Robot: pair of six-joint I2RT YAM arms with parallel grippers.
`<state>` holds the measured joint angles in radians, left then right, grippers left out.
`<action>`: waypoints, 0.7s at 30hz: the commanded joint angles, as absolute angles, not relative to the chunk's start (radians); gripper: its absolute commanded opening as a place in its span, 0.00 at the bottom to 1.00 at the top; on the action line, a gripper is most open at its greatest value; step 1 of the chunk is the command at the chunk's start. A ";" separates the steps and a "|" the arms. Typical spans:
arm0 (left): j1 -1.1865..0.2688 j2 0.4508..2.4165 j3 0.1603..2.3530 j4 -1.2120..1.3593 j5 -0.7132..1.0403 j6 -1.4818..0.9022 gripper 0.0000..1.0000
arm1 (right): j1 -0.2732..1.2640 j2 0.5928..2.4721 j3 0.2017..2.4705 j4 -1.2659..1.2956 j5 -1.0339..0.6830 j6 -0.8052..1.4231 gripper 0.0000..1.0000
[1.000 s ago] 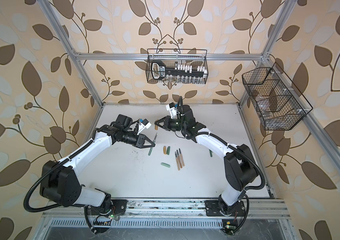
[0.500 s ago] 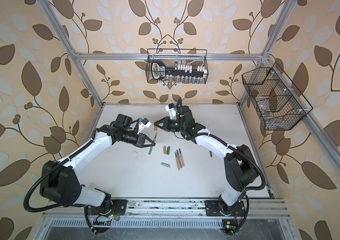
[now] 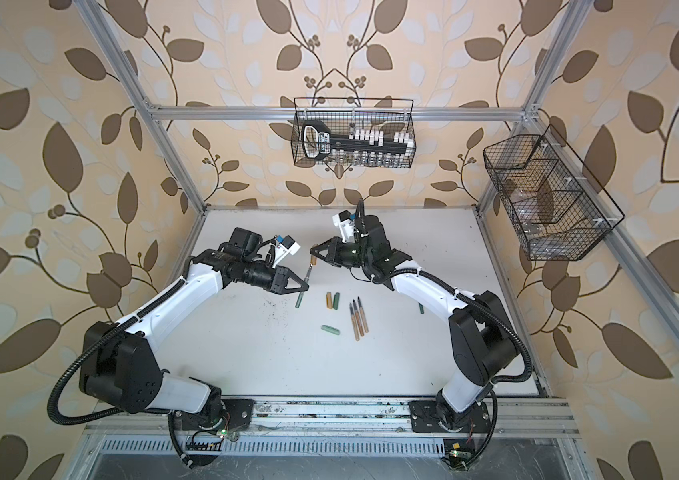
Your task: Insert the pens into the pen caps
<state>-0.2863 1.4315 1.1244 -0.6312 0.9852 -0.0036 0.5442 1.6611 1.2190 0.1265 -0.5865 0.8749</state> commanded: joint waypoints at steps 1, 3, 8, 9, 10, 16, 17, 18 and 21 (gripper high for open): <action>-0.276 1.413 1.140 -0.643 0.989 0.021 0.00 | 0.552 1.623 1.204 0.136 -0.573 0.879 0.07; -0.276 1.412 1.140 -0.649 0.997 0.027 0.00 | 0.551 1.619 1.201 0.138 -0.568 0.881 0.07; -0.276 1.398 1.131 -0.675 0.998 0.054 0.00 | 0.547 1.624 1.209 0.156 -0.565 0.893 0.07; -0.276 1.396 1.129 -0.675 1.000 0.052 0.00 | 0.548 1.624 1.213 0.159 -0.565 0.892 0.07; -0.276 1.395 1.129 -0.675 0.999 0.052 0.00 | 0.547 1.626 1.215 0.160 -0.566 0.892 0.07; -0.276 1.393 1.131 -0.682 0.989 0.059 0.00 | 0.558 1.629 1.218 0.158 -0.577 0.891 0.08; -0.275 1.394 1.132 -0.684 0.987 0.060 0.00 | 0.559 1.629 1.217 0.158 -0.577 0.891 0.07; -0.276 1.393 1.134 -0.685 0.982 0.060 0.00 | 0.560 1.629 1.216 0.157 -0.577 0.889 0.08; -0.275 1.394 1.136 -0.686 0.979 0.060 0.00 | 0.566 1.626 1.213 0.155 -0.577 0.888 0.07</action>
<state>-0.2863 1.4277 1.1244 -0.6701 0.9829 0.0280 0.5568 1.6447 1.2175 0.1394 -0.5762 0.8757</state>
